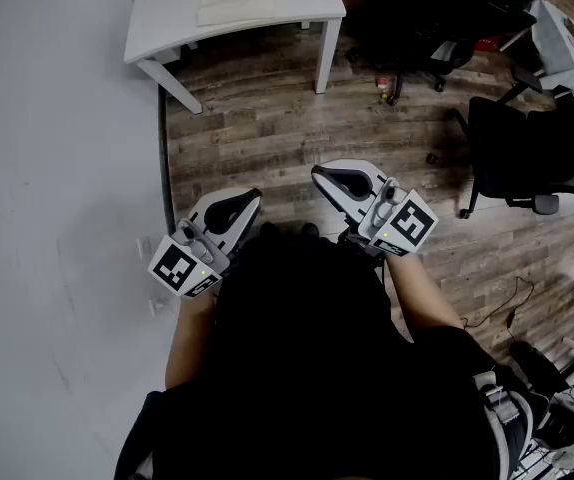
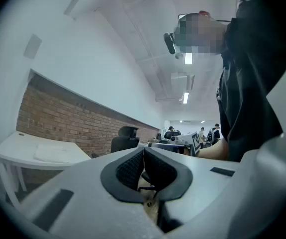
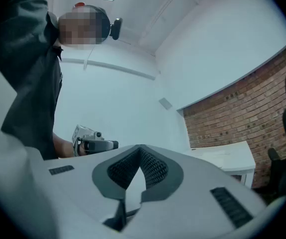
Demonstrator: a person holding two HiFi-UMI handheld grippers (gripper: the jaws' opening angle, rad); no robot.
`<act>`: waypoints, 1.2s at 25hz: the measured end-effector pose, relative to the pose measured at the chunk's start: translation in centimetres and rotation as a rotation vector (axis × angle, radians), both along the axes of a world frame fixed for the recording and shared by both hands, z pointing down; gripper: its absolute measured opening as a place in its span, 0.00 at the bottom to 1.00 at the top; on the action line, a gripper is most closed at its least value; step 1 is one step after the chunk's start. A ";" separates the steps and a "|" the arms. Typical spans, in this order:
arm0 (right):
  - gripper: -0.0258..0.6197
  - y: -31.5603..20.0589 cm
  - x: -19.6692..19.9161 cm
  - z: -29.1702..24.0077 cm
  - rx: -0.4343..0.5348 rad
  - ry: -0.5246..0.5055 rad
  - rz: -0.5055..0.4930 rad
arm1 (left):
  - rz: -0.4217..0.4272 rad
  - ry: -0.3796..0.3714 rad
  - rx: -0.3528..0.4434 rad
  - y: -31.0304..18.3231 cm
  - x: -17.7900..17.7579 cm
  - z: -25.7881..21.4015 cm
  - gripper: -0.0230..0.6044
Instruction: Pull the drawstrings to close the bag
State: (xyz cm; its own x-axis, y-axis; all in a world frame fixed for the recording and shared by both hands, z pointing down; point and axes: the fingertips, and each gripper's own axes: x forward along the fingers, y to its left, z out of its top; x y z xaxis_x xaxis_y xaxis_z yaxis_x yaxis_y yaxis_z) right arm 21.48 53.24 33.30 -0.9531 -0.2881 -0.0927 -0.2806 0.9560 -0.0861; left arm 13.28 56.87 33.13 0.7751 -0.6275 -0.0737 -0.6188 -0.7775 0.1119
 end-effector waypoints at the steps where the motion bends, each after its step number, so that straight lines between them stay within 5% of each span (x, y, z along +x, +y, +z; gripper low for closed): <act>1: 0.05 0.4 -0.2 0.0 0.001 0.005 -0.003 | -0.006 0.008 -0.007 0.2 -0.3 0.1 0.07; 9: 0.05 1.6 -0.5 -0.1 0.016 0.032 -0.020 | -0.045 0.020 -0.025 1.0 -1.6 0.5 0.07; 30: 0.05 3.9 1.8 0.9 -0.061 -0.088 -0.151 | 0.004 -0.036 -0.022 2.5 2.5 -1.8 0.07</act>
State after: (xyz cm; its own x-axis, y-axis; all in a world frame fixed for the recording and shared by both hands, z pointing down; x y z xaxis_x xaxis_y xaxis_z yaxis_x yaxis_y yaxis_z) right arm 23.31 57.16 34.19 -0.9749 -0.1503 -0.1644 -0.1234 0.9788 -0.1634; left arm 15.74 59.37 31.36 0.7796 -0.6255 -0.0319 -0.6195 -0.7776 0.1072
